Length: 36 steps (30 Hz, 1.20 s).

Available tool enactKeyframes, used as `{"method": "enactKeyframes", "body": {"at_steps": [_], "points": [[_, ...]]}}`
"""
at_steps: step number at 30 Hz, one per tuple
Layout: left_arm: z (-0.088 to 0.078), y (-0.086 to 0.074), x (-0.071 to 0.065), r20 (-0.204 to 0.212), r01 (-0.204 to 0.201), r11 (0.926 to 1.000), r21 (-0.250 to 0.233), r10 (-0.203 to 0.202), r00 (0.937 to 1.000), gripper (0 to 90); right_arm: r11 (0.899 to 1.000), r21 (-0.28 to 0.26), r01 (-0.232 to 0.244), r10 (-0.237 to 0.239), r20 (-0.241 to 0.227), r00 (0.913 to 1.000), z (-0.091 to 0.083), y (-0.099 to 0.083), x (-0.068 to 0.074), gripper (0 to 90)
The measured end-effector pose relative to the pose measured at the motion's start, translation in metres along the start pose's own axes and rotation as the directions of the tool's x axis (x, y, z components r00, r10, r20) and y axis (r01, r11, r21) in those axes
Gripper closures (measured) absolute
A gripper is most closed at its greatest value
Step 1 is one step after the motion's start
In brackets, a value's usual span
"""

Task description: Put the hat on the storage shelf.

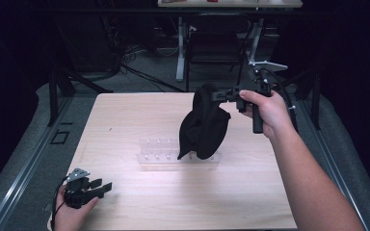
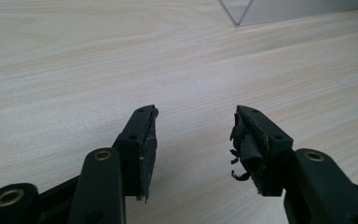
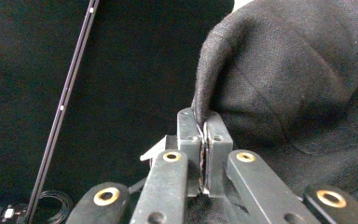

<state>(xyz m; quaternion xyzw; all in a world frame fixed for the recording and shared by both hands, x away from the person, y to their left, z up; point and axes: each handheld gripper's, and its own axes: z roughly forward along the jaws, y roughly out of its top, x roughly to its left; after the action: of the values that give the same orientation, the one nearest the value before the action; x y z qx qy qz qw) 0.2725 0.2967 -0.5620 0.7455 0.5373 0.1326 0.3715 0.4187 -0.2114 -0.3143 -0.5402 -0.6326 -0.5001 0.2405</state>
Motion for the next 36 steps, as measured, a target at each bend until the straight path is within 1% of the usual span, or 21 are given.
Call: {"method": "enactKeyframes", "body": {"at_steps": [4, 7, 10, 12, 17, 21, 22, 24, 29, 33, 36], "points": [[0.0, 0.0, 0.0, 0.002, 0.0, 1.0, 0.001, 0.0, 1.0, 49.1, 1.0, -0.005, -0.005, 0.005, 0.003, 1.0, 0.005, 0.002, 0.0, 88.3], [0.0, 0.0, 0.0, 0.001, -0.001, 1.0, 0.0, 0.001, 1.0, 49.1, 1.0, -0.005, 0.0, 0.0, 0.009, 1.0, 0.007, 0.003, 0.0, 88.3], [0.0, 0.0, 0.0, 0.001, -0.001, 1.0, -0.001, 0.001, 1.0, 49.1, 1.0, -0.008, 0.003, -0.003, 0.027, 0.9996, 0.01, 0.004, 0.0, 88.3], [0.0, 0.0, 0.0, 0.002, -0.001, 1.0, -0.001, 0.001, 1.0, 49.1, 1.0, -0.008, 0.002, -0.002, 0.03, 0.9996, 0.012, 0.005, 0.0, 88.3], [0.0, 0.001, -0.001, 0.003, -0.002, 1.0, 0.0, 0.002, 1.0, 49.1, 1.0, 0.009, 0.011, -0.011, 0.037, 0.9993, 0.016, 0.004, 0.0, 88.3], [0.0, 0.003, -0.003, 0.009, -0.002, 1.0, -0.006, 0.002, 1.0, 49.1, 1.0, 0.011, 0.007, -0.008, 0.025, 0.9996, 0.019, 0.004, 0.001, 88.2], [0.0, 0.003, -0.003, 0.011, -0.009, 0.9999, -0.004, 0.009, 0.9999, 49.1, 1.0, 0.012, 0.007, -0.007, 0.023, 0.9997, 0.02, 0.003, 0.001, 88.2], [0.0, 0.006, -0.005, 0.016, -0.01, 0.9999, -0.009, 0.01, 0.9998, 49.2, 1.0, 0.014, 0.006, -0.006, 0.017, 0.9998, 0.022, 0.003, 0.002, 88.2], [0.0, 0.012, -0.009, 0.036, -0.002, 0.9996, -0.029, 0.003, 0.9993, 50.2, 1.0, 0.021, 0.014, -0.015, 0.012, 0.9998, 0.026, 0.001, 0.005, 88.1], [-0.002, 0.019, -0.015, 0.051, -0.022, 0.9991, -0.037, 0.024, 0.9984, 51.6, 1.0, 0.023, 0.016, -0.016, 0.009, 0.9998, 0.03, 0.0, 0.007, 88.1], [-0.002, 0.025, -0.02, 0.062, -0.048, 0.9985, -0.024, 0.05, 0.9968, 52.8, 0.999, 0.028, 0.017, -0.018, 0.009, 0.9998, 0.033, 0.0, 0.009, 88.1]]}}
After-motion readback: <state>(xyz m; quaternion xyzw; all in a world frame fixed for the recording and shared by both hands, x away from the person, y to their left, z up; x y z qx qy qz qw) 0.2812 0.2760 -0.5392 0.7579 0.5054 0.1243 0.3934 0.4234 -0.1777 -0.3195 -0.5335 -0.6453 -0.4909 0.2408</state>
